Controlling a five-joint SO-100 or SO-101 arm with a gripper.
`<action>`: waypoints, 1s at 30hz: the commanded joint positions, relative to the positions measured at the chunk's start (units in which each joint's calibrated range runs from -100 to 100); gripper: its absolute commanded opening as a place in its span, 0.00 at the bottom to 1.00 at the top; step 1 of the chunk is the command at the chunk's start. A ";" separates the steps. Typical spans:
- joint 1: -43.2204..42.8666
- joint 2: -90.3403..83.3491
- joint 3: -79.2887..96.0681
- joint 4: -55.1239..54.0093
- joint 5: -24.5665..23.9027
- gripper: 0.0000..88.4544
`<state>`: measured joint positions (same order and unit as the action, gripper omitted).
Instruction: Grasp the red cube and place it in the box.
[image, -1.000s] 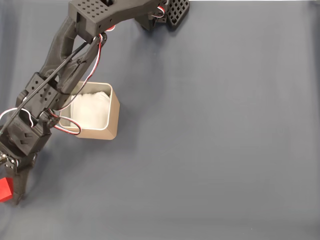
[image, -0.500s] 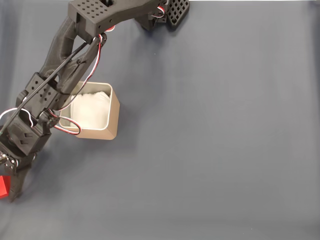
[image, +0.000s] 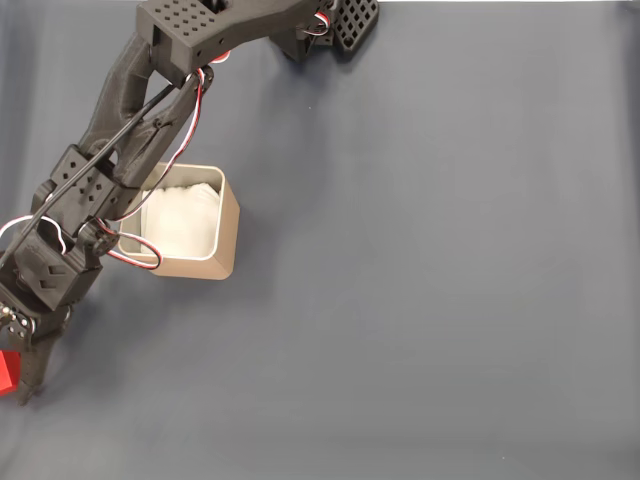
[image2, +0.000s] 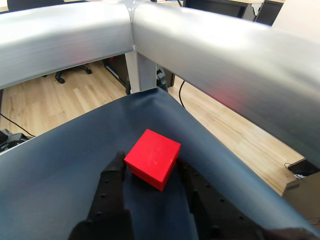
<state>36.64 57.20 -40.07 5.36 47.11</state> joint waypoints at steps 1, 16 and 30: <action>0.24 -3.76 -2.04 -0.40 -0.34 0.32; -0.18 -4.28 -1.95 -0.64 -0.29 0.29; -0.33 -4.54 -1.95 -0.56 -0.34 0.26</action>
<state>36.64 57.20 -40.07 5.36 47.11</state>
